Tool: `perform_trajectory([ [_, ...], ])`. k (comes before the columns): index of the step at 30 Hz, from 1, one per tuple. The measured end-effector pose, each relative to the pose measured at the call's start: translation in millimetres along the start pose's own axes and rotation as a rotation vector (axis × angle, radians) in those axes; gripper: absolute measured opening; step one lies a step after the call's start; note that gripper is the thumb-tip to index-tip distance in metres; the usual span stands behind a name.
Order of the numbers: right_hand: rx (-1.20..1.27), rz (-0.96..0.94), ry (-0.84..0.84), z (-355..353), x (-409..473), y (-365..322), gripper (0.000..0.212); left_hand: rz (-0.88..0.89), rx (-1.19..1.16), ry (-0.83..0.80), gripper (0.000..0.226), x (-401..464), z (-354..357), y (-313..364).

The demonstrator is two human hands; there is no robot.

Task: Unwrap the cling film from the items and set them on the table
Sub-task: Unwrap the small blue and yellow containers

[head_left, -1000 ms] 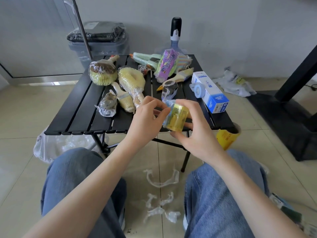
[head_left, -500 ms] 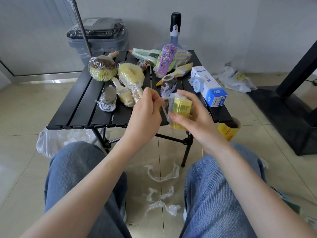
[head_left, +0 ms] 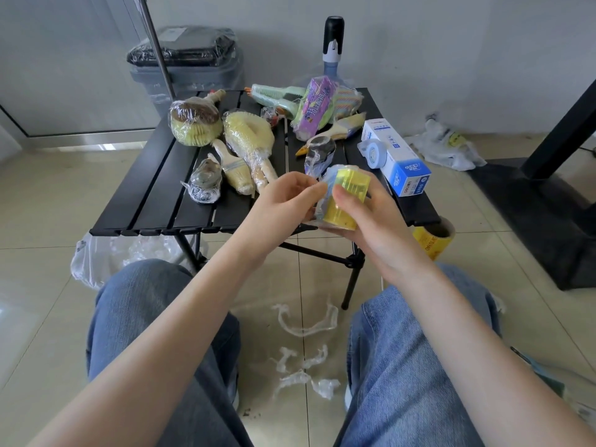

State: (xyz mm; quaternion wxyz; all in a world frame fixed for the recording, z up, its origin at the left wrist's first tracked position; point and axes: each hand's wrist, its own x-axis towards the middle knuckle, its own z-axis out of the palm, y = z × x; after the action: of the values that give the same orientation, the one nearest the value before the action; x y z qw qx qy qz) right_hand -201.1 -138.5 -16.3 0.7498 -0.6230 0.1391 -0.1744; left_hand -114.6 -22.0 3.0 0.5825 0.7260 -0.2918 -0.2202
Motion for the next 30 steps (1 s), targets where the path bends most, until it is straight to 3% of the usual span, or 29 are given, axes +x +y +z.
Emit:
perform_trajectory([
  [3, 0.318, 0.045, 0.223, -14.0, 10.2, -12.2, 0.034, 0.055, 0.147, 0.087, 0.024, -1.5, -16.3, -11.3],
  [6, 0.421, 0.028, 0.346, -43.1, 12.0, -30.3, 0.022, 0.002, 0.054, 0.169, 0.024, -4.4, -41.7, -24.0],
  [9, 0.373, 0.043, 0.269, -42.3, 10.1, -32.2, 0.03, 0.022, -0.008, 0.201, 0.02, -3.2, -42.6, -21.0],
  [11, 0.381, 0.063, 0.219, -29.4, 10.0, -27.5, 0.037, 0.099, 0.035, 0.118, 0.014, -1.4, -30.7, -13.3],
  [14, 0.362, 0.096, 0.144, -12.5, 11.6, -18.5, 0.036, 0.187, 0.128, -0.066, 0.036, 0.3, -12.0, -11.2],
  [15, 0.346, 0.102, 0.113, -8.4, 11.4, -15.9, 0.04, 0.219, 0.15, -0.085, 0.034, 1.2, -7.4, -12.0],
  [18, 0.312, 0.131, 0.081, -1.7, 11.8, -9.2, 0.06, 0.269, 0.154, 0.017, 0.012, 4.5, -4.0, -14.0],
  [21, 0.256, 0.194, 0.123, -2.5, 10.9, -6.3, 0.077, 0.263, 0.177, 0.126, 0.01, 6.1, -10.2, -17.6],
  [25, 0.187, 0.216, 0.085, -11.7, 7.5, -4.8, 0.081, 0.236, 0.243, 0.223, 0.008, 6.4, -21.3, -19.2],
  [30, -0.12, 0.144, -0.157, -13.0, 0.7, -3.0, 0.079, 0.207, 0.261, 0.251, 0.015, 7.0, -23.7, -15.2],
])
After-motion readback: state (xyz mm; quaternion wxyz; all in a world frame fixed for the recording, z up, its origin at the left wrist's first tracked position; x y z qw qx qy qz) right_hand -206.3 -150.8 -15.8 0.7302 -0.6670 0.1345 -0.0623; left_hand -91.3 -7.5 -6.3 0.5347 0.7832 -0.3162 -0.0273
